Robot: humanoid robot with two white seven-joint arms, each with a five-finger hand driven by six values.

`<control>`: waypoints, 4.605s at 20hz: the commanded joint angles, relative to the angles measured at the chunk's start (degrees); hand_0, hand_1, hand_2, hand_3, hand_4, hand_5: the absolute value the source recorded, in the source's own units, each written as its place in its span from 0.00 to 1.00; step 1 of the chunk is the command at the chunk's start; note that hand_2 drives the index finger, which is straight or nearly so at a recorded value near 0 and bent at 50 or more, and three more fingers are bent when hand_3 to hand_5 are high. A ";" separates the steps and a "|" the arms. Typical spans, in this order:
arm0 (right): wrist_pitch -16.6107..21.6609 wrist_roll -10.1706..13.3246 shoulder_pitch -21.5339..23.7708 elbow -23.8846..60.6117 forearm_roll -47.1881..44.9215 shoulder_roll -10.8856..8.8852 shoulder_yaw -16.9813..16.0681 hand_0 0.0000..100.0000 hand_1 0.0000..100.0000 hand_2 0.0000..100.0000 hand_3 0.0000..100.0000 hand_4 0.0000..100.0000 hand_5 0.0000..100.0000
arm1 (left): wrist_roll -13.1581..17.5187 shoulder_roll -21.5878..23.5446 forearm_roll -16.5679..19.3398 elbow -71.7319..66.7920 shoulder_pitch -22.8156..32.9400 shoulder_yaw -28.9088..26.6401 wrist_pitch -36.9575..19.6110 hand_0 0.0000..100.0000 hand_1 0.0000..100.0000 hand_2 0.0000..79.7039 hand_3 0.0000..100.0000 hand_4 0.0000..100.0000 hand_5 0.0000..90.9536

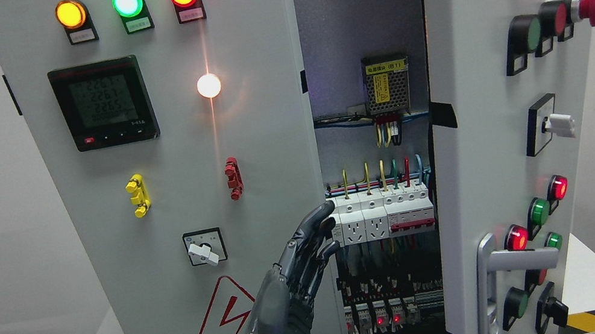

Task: Open door with both hands
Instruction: 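Raise the left hand into the gap behind the ajar door's edge, then push the ajar door outward with the back of the left hand, then sweep the left arm to swing the door fully open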

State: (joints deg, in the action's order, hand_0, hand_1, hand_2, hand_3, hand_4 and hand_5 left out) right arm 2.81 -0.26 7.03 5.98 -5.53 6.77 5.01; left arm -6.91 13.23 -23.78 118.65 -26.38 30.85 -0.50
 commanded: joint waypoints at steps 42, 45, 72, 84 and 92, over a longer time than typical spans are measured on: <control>0.00 0.00 0.00 0.00 0.00 0.00 0.00 0.19 0.00 0.00 0.00 0.00 0.00 | 0.06 5.93 -29.57 -5.54 -29.16 18.37 2.17 0.00 0.00 0.00 0.00 0.00 0.00; 0.00 0.00 0.00 0.00 0.00 0.00 0.00 0.19 0.00 0.00 0.00 0.00 0.00 | 0.15 8.21 -29.66 -3.96 -29.34 18.54 1.99 0.00 0.00 0.00 0.00 0.00 0.00; 0.00 0.00 0.00 0.00 0.00 0.00 0.00 0.19 0.00 0.00 0.00 0.00 0.00 | 0.06 1.46 -31.24 -4.57 -35.76 27.24 2.87 0.00 0.00 0.00 0.00 0.00 0.00; 0.00 0.00 0.00 0.00 0.00 0.00 0.00 0.19 0.00 0.00 0.00 0.00 0.00 | 0.06 -4.17 -33.43 -8.34 -38.12 28.82 2.78 0.00 0.00 0.00 0.00 0.00 0.00; 0.00 0.00 0.00 0.00 0.00 0.00 0.00 0.19 0.00 0.00 0.00 0.00 0.00 | 0.06 -8.30 -33.88 -11.42 -38.83 29.70 3.48 0.00 0.00 0.00 0.00 0.00 0.00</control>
State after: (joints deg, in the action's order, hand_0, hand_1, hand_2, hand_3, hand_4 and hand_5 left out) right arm 2.81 -0.27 7.03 5.98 -5.53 6.77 5.01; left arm -6.82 10.24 -57.16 110.87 -64.62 59.00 2.38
